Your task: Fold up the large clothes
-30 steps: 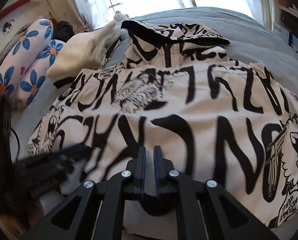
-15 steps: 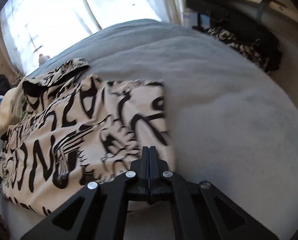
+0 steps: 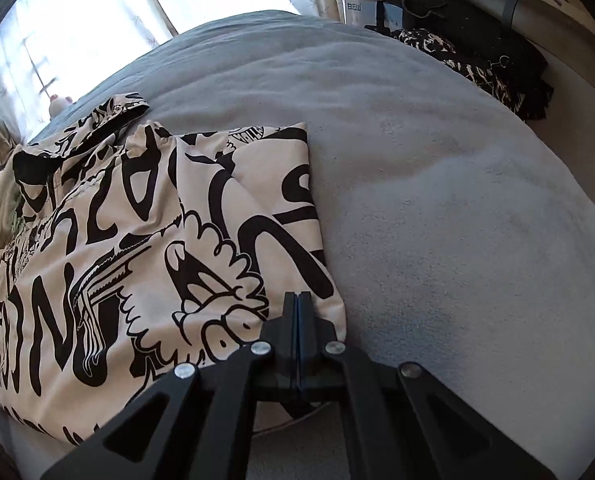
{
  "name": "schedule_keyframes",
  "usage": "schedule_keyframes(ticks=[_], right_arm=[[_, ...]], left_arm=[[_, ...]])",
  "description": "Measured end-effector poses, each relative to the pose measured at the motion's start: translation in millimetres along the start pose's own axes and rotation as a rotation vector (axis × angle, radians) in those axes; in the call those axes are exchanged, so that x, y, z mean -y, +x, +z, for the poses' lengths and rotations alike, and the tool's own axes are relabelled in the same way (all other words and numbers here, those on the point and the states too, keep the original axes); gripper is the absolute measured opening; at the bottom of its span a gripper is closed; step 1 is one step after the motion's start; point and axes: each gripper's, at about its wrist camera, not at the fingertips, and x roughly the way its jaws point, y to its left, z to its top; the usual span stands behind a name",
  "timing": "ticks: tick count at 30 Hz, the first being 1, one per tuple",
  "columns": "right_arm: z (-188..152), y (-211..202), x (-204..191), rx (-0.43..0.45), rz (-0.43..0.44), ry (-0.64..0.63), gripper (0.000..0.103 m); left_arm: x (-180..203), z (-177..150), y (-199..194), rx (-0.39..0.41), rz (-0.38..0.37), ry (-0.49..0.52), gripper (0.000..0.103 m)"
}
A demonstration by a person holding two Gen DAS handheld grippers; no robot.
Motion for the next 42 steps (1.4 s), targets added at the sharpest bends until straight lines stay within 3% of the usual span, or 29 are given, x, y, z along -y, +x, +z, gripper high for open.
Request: schedule_keyframes(ticks=[10, 16, 32, 36, 39, 42], right_arm=[[-1, -1, 0, -0.004, 0.006, 0.013, 0.002], [0, 0, -4, -0.010, -0.015, 0.000, 0.002], [2, 0, -5, -0.021, -0.026, -0.012, 0.002], [8, 0, -9, -0.061, -0.049, -0.001, 0.003], [17, 0, -13, -0.116, -0.074, 0.005, 0.003], [28, -2, -20, -0.180, -0.096, -0.004, 0.008]], left_arm=[[-2, 4, -9, -0.041, -0.023, -0.001, 0.027], [-1, 7, -20, -0.032, -0.033, -0.007, 0.048], [10, 22, -32, -0.080, -0.056, 0.058, 0.048], [18, 36, -40, -0.069, -0.042, 0.118, 0.049], [24, 55, -49, -0.060, -0.052, 0.149, 0.059], [30, 77, -58, -0.047, -0.061, 0.178, 0.062]])
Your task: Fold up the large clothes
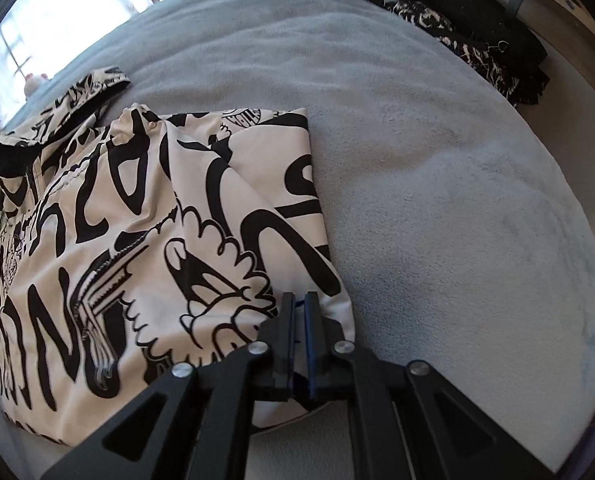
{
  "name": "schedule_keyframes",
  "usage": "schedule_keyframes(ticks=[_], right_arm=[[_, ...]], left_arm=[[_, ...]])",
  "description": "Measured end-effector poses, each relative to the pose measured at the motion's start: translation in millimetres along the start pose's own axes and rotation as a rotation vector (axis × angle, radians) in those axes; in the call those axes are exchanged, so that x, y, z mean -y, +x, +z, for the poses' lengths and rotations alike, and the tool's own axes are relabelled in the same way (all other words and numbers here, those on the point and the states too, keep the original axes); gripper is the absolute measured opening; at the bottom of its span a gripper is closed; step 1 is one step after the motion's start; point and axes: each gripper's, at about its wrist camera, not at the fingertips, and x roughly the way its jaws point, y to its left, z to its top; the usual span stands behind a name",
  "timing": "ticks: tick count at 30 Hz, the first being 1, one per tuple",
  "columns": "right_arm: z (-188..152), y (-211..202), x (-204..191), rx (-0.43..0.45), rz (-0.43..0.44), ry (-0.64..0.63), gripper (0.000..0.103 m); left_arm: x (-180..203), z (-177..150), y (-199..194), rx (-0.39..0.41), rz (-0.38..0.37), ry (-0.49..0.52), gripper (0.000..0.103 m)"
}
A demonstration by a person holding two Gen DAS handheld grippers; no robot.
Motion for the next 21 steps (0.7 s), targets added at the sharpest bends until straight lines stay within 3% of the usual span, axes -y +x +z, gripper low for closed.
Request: schedule_keyframes(ticks=[5, 8, 14, 18, 21], right_arm=[[23, -14, -14, -0.069, -0.006, -0.032, 0.015], [38, -25, -26, -0.087, 0.006, -0.062, 0.026], [84, -50, -56, -0.037, 0.002, -0.122, 0.031], [118, -55, -83, -0.011, 0.014, -0.157, 0.040], [143, -55, -104, 0.010, 0.050, -0.175, 0.041]], left_arm=[[6, 41, -11, 0.002, 0.008, 0.054, 0.066], [11, 72, -18, 0.003, 0.001, 0.073, 0.067], [30, 139, -18, 0.038, 0.020, 0.125, 0.068], [42, 188, 3, 0.001, 0.001, 0.111, 0.068], [44, 218, 22, -0.022, -0.022, 0.076, 0.068]])
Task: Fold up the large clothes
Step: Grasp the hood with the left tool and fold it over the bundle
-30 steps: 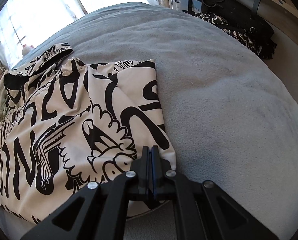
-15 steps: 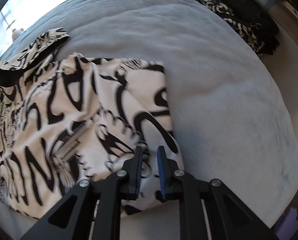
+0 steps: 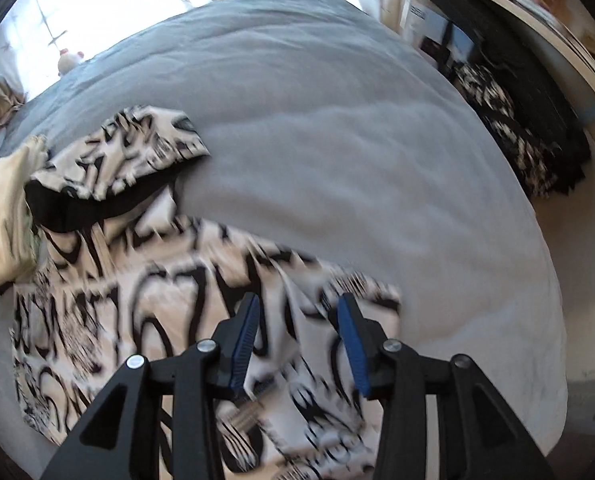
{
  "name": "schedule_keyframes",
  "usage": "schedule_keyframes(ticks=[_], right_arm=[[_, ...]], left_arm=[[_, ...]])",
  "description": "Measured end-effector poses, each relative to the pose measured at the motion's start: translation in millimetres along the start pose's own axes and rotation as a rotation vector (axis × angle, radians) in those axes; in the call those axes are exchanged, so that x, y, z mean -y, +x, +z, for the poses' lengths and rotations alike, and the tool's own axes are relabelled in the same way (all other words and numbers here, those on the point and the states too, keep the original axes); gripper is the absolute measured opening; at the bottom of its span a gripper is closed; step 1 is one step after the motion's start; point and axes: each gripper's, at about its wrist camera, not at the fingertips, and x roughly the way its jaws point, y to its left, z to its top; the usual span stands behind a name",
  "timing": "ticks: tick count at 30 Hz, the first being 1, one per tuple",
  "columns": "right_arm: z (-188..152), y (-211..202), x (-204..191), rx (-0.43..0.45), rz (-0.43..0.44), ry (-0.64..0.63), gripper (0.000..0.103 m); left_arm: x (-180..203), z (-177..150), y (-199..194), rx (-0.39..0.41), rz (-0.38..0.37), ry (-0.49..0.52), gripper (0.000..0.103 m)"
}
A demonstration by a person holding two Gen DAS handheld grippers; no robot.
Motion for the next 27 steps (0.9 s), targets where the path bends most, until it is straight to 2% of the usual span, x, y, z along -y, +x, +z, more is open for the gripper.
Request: schedule_keyframes(ticks=[4, 7, 11, 16, 20, 27], right_arm=[[39, 5, -15, 0.041, 0.128, 0.024, 0.041], [67, 18, -24, 0.047, 0.191, 0.068, 0.041], [94, 42, -35, 0.039, 0.256, 0.126, 0.042], [117, 76, -54, 0.056, 0.301, 0.134, 0.042], [133, 102, -68, 0.060, 0.343, 0.130, 0.042], [151, 137, -84, 0.083, 0.374, 0.097, 0.042]], left_arm=[[0, 39, 31, -0.021, -0.013, -0.042, 0.068], [4, 61, 56, -0.033, 0.007, -0.058, 0.068], [8, 80, 83, -0.028, 0.008, -0.071, 0.068], [17, 100, 123, -0.032, -0.057, -0.111, 0.068], [35, 108, 152, -0.026, -0.116, -0.111, 0.068], [55, 101, 209, -0.061, -0.074, -0.040, 0.068]])
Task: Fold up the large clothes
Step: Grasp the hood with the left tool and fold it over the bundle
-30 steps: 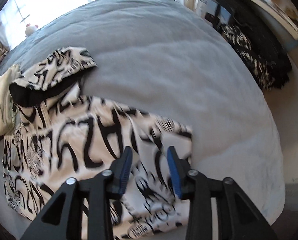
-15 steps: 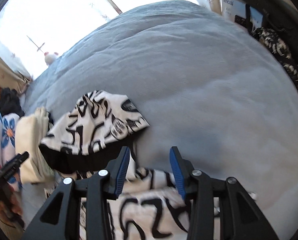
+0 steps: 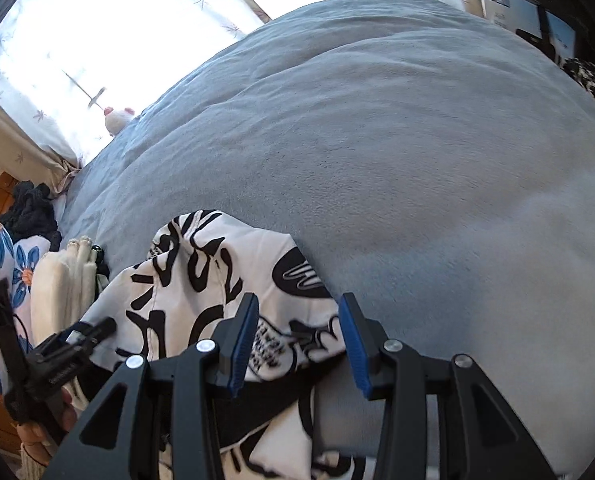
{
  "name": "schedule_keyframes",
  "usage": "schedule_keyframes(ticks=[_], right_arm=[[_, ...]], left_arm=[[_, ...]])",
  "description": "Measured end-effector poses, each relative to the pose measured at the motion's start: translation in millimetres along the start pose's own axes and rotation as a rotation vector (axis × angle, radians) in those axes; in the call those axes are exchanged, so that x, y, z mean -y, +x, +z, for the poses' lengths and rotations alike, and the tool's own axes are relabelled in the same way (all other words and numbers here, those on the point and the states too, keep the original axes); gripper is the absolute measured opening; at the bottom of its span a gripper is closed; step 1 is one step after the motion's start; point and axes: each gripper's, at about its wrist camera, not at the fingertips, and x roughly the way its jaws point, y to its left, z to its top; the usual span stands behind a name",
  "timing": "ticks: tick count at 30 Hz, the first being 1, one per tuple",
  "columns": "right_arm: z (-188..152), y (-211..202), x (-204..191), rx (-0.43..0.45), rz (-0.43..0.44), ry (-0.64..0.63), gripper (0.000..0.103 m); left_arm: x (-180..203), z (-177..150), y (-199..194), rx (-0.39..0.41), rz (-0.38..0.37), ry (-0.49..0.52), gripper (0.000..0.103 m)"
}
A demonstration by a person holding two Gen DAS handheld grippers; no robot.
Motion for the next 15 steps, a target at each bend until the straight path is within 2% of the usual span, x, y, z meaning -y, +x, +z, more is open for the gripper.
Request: schedule_keyframes(ticks=[4, 8, 15], right_arm=[[2, 19, 4, -0.004, 0.027, -0.004, 0.042], [4, 32, 2, -0.019, 0.044, -0.023, 0.042], [5, 60, -11, -0.051, 0.043, -0.066, 0.042]], left_arm=[[-11, -17, 36, -0.047, 0.028, 0.033, 0.070], [-24, -24, 48, -0.029, -0.019, 0.001, 0.083], [-37, -25, 55, -0.003, -0.098, -0.035, 0.085]])
